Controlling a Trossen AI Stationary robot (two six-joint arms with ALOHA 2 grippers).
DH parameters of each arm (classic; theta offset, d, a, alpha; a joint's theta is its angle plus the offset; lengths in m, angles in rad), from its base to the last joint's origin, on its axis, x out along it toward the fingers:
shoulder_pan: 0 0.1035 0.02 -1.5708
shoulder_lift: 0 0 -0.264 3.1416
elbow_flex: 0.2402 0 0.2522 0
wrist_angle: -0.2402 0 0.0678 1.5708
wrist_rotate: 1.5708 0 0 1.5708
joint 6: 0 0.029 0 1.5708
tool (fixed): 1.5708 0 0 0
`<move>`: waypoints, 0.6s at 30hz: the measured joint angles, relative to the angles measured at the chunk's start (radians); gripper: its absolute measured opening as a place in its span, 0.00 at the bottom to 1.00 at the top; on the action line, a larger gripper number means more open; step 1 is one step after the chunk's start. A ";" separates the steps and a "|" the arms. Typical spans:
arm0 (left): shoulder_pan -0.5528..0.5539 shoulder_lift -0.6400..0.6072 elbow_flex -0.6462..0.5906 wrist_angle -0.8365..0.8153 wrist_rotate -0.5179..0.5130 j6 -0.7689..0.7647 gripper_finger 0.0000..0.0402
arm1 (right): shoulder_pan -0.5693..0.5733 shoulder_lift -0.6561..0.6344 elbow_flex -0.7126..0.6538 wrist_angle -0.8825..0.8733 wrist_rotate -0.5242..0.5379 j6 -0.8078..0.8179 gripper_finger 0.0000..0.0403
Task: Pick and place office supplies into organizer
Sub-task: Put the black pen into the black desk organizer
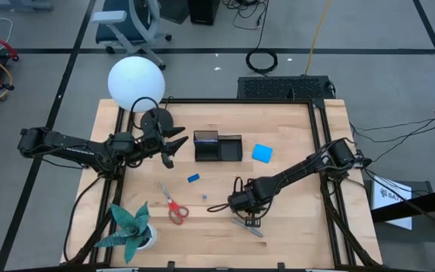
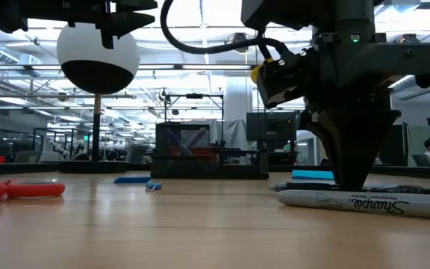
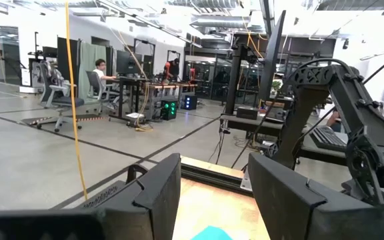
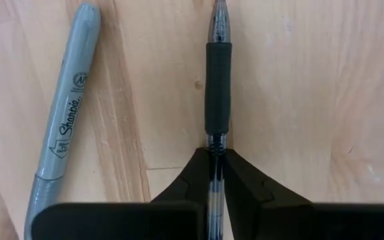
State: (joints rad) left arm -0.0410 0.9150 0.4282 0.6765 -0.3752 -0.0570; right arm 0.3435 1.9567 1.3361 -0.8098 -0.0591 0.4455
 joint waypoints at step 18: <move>0.001 0.000 0.000 0.001 0.012 -0.002 0.46 | -0.063 -0.174 0.000 0.058 0.084 -0.159 0.04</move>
State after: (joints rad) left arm -0.0404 0.9154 0.4282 0.6773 -0.3631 -0.0589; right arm 0.2803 1.7826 1.3357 -0.7515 0.0252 0.2862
